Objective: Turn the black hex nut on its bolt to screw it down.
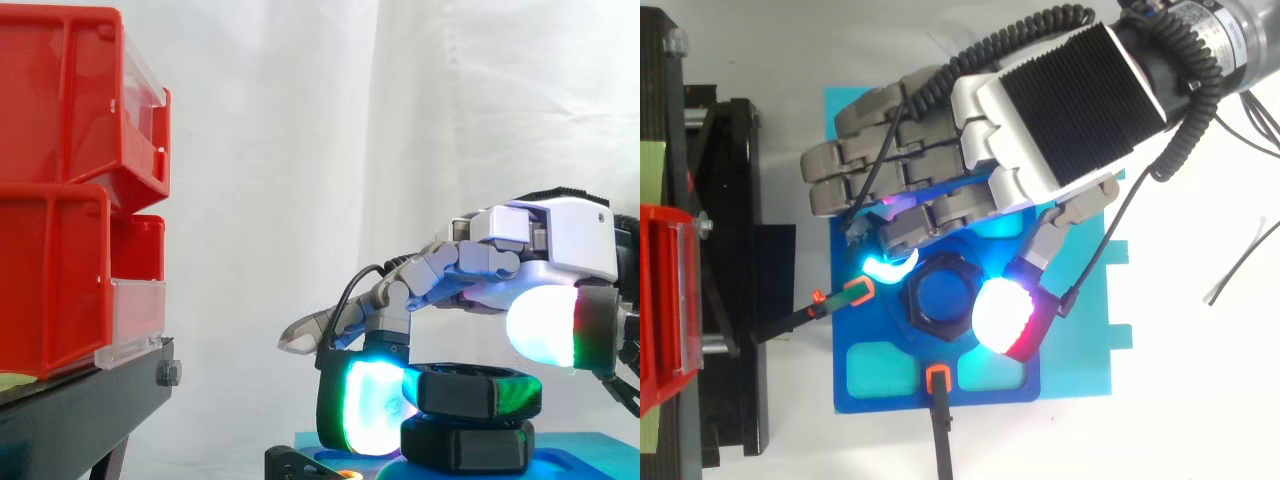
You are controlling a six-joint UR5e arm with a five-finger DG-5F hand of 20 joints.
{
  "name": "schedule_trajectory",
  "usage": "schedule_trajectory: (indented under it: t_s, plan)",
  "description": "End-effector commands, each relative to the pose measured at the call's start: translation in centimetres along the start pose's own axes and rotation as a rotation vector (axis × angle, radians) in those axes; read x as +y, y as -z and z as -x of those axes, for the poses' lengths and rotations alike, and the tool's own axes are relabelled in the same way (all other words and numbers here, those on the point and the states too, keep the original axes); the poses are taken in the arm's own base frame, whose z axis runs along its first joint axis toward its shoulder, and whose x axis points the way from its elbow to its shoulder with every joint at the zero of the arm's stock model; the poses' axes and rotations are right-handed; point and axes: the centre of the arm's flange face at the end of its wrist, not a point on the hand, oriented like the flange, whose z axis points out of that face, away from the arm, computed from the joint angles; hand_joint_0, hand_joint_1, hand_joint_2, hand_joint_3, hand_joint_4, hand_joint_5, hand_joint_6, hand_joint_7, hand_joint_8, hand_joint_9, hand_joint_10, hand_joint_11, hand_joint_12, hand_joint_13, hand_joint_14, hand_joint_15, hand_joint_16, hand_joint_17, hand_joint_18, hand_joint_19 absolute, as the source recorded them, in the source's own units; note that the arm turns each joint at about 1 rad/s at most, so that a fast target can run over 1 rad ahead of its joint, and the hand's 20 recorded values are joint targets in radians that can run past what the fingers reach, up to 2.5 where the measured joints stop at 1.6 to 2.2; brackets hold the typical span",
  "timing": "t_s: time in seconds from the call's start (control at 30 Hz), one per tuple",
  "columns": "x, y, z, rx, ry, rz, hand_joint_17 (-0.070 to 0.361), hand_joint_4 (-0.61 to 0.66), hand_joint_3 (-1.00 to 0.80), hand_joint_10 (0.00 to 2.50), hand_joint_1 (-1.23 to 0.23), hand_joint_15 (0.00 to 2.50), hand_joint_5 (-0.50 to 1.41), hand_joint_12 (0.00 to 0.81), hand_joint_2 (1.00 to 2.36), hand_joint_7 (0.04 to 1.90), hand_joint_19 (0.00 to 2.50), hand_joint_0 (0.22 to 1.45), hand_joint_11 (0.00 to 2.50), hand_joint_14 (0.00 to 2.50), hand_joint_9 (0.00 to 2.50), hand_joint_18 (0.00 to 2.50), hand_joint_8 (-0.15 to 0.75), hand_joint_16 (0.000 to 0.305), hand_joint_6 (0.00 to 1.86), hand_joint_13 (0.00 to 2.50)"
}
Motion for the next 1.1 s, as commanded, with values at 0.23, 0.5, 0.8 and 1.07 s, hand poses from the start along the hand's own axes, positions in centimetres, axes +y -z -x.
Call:
schedule_trajectory:
  t_s: [0.23, 0.5, 0.8, 1.07]
  plan:
    - [-0.4, -0.7, 1.7, -0.028, 0.015, 0.028, 0.127, 0.36, -0.50, 0.01, -0.28, 0.07, -0.09, 0.372, 1.00, 1.04, 0.45, 0.51, 0.22, 0.00, 0.55, 0.41, 0.354, 0.056, 0.50, 0.41]
    - [-0.8, -0.7, 2.6, -0.043, 0.030, 0.034, 0.128, 0.27, -0.50, 0.00, -0.28, 0.05, -0.13, 0.368, 1.00, 0.75, 0.44, 0.51, 0.11, 0.00, 0.52, 0.42, 0.332, 0.057, 0.50, 0.41]
    - [0.0, -1.6, 2.4, -0.044, 0.030, 0.041, 0.125, 0.19, -0.50, 0.00, -0.30, 0.03, -0.14, 0.357, 1.00, 0.66, 0.44, 0.51, 0.04, 0.00, 0.49, 0.42, 0.308, 0.056, 0.50, 0.40]
    - [1.2, -2.7, 1.7, -0.041, 0.024, 0.027, 0.123, 0.29, -0.50, 0.00, -0.29, 0.04, -0.10, 0.358, 1.00, 0.88, 0.44, 0.51, 0.13, 0.00, 0.52, 0.41, 0.320, 0.055, 0.50, 0.39]
